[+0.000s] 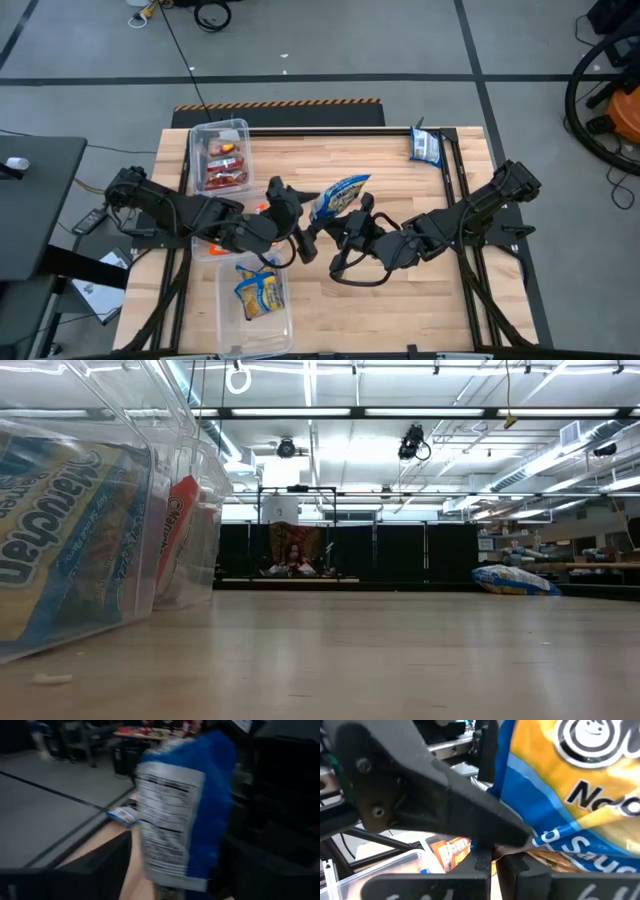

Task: Sort Maruchan noodles
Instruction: Put the blue noodle pack into the bottom transparent bin

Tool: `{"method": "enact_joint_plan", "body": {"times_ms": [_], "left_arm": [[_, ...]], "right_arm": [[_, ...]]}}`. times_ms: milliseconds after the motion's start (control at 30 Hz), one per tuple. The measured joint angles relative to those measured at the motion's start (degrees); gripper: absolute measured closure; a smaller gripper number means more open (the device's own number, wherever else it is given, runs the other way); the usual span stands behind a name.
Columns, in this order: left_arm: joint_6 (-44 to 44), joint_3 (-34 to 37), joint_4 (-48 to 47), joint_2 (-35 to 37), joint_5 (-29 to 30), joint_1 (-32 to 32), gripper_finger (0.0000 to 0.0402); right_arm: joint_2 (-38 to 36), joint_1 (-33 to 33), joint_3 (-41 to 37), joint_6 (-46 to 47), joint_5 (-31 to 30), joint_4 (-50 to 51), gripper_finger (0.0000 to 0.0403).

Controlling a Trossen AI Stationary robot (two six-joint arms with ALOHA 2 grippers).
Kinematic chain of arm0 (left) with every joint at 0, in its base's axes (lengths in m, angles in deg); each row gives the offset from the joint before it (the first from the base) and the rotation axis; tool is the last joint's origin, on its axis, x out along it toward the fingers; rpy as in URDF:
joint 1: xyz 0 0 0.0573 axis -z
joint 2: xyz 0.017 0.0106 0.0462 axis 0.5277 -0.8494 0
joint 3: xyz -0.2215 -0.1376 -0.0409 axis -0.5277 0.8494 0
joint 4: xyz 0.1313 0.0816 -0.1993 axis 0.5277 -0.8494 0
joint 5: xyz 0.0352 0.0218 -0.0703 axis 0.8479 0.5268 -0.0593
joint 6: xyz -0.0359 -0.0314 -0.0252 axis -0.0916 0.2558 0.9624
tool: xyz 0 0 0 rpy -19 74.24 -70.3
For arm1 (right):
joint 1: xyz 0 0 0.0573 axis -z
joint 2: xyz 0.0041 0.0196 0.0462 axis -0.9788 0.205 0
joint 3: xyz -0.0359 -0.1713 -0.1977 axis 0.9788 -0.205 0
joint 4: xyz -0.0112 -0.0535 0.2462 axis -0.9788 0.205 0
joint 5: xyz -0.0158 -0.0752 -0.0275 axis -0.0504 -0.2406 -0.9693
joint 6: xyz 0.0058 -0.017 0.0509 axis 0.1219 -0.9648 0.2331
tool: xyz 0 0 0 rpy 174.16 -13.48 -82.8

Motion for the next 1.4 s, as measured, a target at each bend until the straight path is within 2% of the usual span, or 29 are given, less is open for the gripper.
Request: {"method": "enact_joint_plan", "body": {"times_ms": [67, 233, 333, 433, 600, 767, 867, 933, 1033, 1100, 1267, 1400], "left_arm": [[-0.06, 0.0, -0.02, -0.02, -2.07, -0.01, 0.0147], [-1.97, 0.0, 0.32, -0.02, -1.97, -0.03, 0.0257], [-2.96, 0.0, 0.75, 0.0, -2.03, 0.04, 0.0314], [-2.96, -0.07, 0.67, 0.07, -2.2, 0.1, 0.0348], [-4.56, 0.0, 0.26, 0.88, -3.31, 0.1, 0.036], [-6.46, 0.02, -1.71, 4.38, -5.47, 0.05, 0.036], [-6.36, 0.02, -4.64, 7.94, -8.75, 0.21, 0.036], [-5.36, 0.01, -7.65, 10.53, -13.62, 0.56, 0.036], [-1.14, -0.04, -13.31, 13.81, -25.36, 2.26, 0.036], [2.73, -0.09, -17.5, 14.94, -30.55, 4.75, 0.036], [16.52, -0.07, -30.59, 14.36, -32.77, 14.09, 0.036], [25.19, -0.04, -32.59, 9.82, -31.65, 20.62, 0.036]], "right_arm": [[0.02, 0.05, 0.0, 0.67, -0.1, 0.01, 0.039], [0.02, 0.6, 0.0, 1.35, -0.18, 0.14, 0.0384], [0.02, 1.05, 0.0, 2.42, -0.77, 0.23, 0.0367], [0.1, 1.4, -0.07, 2.41, 0.87, 0.55, 0.0335], [0.09, 1.21, -0.06, 4.2, 4.48, 0.17, 0.0258], [-2.2, -2.09, -0.04, 3.99, 5.76, 0.58, 0.0178], [-4.49, -4.82, 0.0, 3.98, 10.06, 1.56, 0.0143], [-5.99, -6.63, 0.0, 5.09, 13.62, 2.85, 0.0127], [-8.18, -9.38, 0.02, 9.26, 18.11, 6.65, 0.0115], [-9.2, -11.13, 0.04, 13.06, 18.61, 10.19, 0.0115], [-9.34, -14.27, 0.02, 22.46, 16.22, 17.85, 0.0124], [-7.93, -15.08, 0.02, 27.44, 15.24, 20.57, 0.0131]]}}
